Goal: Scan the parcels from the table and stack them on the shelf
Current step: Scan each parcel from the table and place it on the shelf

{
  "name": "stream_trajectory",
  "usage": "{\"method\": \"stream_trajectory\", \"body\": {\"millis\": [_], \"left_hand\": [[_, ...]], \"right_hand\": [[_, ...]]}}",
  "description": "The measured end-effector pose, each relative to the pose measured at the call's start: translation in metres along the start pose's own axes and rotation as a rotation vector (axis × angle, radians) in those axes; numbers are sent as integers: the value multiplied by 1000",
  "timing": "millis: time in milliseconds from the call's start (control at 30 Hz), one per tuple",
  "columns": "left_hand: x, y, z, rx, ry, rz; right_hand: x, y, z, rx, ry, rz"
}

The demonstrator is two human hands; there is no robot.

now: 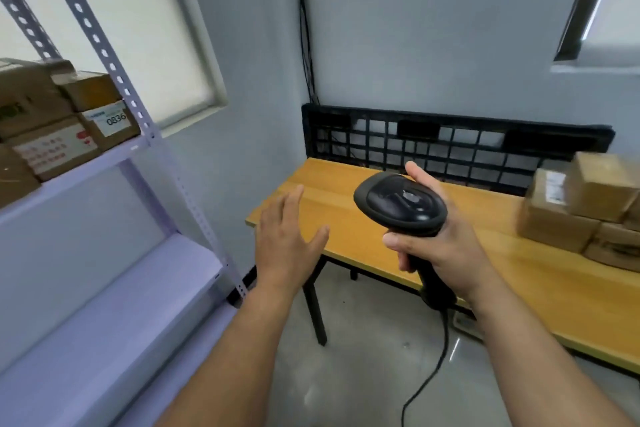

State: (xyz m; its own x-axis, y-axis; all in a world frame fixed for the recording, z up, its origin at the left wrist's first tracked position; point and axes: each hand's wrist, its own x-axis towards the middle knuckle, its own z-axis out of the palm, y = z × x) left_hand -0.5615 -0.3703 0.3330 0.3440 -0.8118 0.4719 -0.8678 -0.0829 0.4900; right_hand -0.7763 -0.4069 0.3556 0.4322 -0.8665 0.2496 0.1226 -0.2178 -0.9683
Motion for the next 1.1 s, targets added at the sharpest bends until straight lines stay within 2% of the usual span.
{"method": "stream_trajectory", "body": {"millis": [433,700,1100], "left_hand": [[-3,158,130,-111,-204,193],[29,211,188,-147,-295,294],[107,333,321,-169,-556,438]], "right_hand": [[-56,0,-172,-88,256,47],[-58,12,-235,-151,428,57],[-34,39,-327,-168,681,152]]}}
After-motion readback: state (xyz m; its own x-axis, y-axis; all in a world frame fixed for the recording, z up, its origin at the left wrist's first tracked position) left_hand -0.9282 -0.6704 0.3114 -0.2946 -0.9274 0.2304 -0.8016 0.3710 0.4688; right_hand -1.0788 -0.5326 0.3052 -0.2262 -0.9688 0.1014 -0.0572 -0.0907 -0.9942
